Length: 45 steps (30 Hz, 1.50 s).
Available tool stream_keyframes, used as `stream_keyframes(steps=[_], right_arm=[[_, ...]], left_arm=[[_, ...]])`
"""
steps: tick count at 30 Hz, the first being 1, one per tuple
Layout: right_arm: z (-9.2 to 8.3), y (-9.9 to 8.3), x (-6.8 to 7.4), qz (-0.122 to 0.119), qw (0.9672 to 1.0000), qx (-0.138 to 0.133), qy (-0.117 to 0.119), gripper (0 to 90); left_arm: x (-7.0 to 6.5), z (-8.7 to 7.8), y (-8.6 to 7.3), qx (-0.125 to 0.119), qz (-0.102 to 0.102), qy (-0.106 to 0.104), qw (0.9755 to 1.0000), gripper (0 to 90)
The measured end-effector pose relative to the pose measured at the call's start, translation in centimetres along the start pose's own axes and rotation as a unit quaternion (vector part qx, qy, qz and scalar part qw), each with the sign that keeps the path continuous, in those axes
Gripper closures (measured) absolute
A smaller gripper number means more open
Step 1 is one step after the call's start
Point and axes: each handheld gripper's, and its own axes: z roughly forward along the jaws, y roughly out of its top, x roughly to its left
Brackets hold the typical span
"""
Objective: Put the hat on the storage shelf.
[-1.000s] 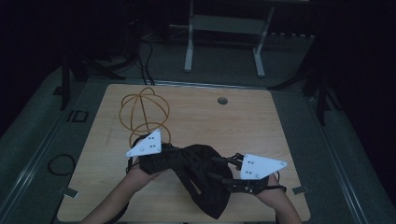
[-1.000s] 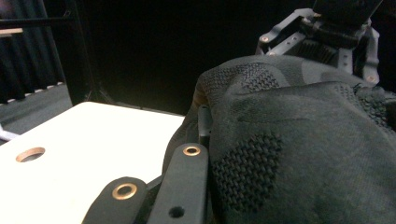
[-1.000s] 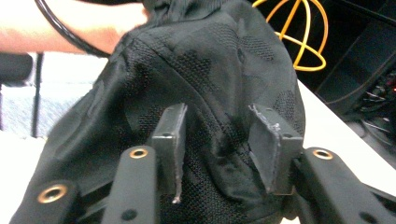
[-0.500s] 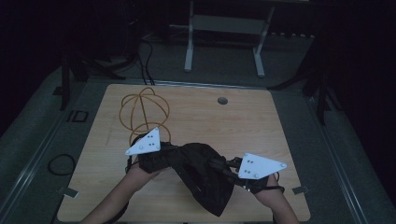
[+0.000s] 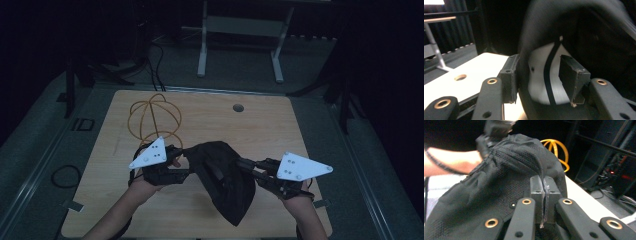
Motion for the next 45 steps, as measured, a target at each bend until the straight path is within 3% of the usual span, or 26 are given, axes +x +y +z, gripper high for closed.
stream_keyframes(steps=[12,20,24,31,34,36,41,45], right_arm=[[-0.1,1.7,-3.4,0.023,0.9971,-0.01,-0.072,88.2],[2.2,3.6,-5.4,0.022,0.995,-0.013,-0.096,88.1],[3.9,4.6,-6.1,0.02,0.9944,-0.013,-0.103,88.2],[7.1,6.1,-7.3,0.024,0.9939,-0.007,-0.107,88.1],[8.5,6.8,-7.9,0.027,0.9937,-0.002,-0.109,88.1],[9.5,7.3,-8.1,0.027,0.9937,0.0,-0.109,88.1],[12.1,8.7,-8.5,0.022,0.9931,0.009,-0.114,88.1],[14.6,9.3,-8.6,0.023,0.9936,0.022,-0.108,88.1]], left_arm=[[-0.4,-4.0,-2.4,0.027,-0.002,0.06,0.9978,50.8],[-0.9,-6.7,-4.7,0.048,-0.005,0.108,0.993,49.9],[-1.0,-8.0,-6.3,0.053,-0.032,0.121,0.9907,44.0],[-1.4,-9.8,-8.9,0.074,-0.067,0.169,0.9805,21.8],[-1.6,-10.2,-10.1,0.092,-0.068,0.185,0.976,8.7],[-1.9,-10.5,-11.0,0.087,-0.073,0.204,0.9723,2.3],[-2.2,-11.2,-13.1,0.077,-0.086,0.246,0.9622,2.2],[-2.2,-11.3,-13.9,0.081,-0.091,0.255,0.9593,2.2]])
